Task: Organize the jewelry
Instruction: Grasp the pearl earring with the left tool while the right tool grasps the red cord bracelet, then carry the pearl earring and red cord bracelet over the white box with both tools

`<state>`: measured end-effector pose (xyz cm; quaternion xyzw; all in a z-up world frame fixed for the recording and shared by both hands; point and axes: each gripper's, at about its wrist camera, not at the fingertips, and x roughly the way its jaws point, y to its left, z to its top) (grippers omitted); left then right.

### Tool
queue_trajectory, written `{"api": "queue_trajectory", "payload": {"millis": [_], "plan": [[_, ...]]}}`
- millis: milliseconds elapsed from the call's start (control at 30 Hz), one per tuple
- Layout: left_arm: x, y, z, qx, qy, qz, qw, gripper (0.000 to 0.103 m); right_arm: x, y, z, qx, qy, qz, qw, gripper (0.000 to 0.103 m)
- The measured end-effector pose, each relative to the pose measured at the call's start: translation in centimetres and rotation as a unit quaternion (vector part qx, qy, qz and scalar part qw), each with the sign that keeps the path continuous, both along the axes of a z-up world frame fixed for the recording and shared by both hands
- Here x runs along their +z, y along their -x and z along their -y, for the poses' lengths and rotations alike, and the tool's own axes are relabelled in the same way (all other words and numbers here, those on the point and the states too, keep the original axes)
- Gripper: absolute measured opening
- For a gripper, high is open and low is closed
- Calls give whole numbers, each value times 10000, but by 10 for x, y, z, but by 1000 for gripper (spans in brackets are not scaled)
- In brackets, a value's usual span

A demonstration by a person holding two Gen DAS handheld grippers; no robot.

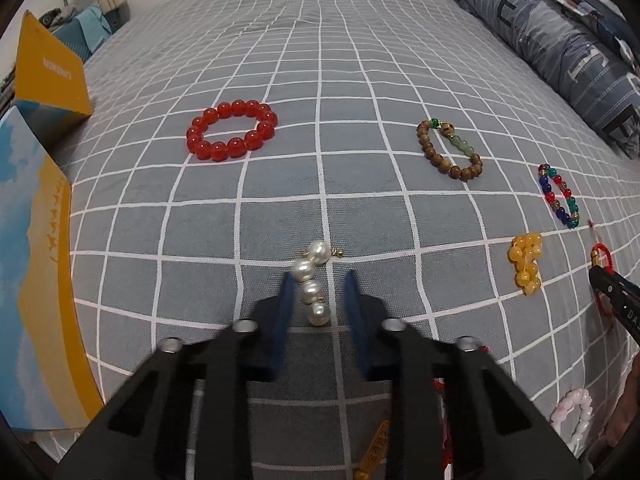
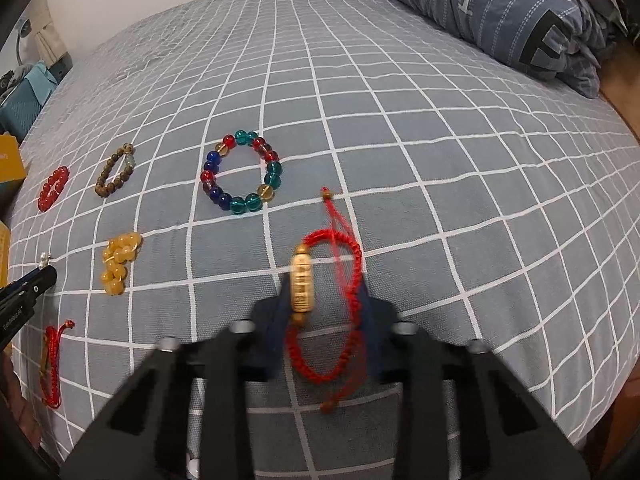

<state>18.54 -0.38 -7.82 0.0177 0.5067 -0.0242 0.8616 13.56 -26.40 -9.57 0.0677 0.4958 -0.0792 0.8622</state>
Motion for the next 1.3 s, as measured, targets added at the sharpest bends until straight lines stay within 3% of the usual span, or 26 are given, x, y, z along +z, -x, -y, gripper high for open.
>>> {"api": "queue_trajectory", "payload": {"millis": [67,533,1067,1300], "plan": [[1,1,-3,34,117,32,9999,11,0,0,0,27,21,30,10000,8],[24,16,0,-46,160,546,9984,11,23,17,-1,-63,139,692,9975,8],[55,38,14,-242,80,1673,9856,11,49,28,-13,-24,560,1582,9858,8],[64,42,13,-190,177,1625,9864,11,55,30,-17,-52,638,1647,9843,8]]}}
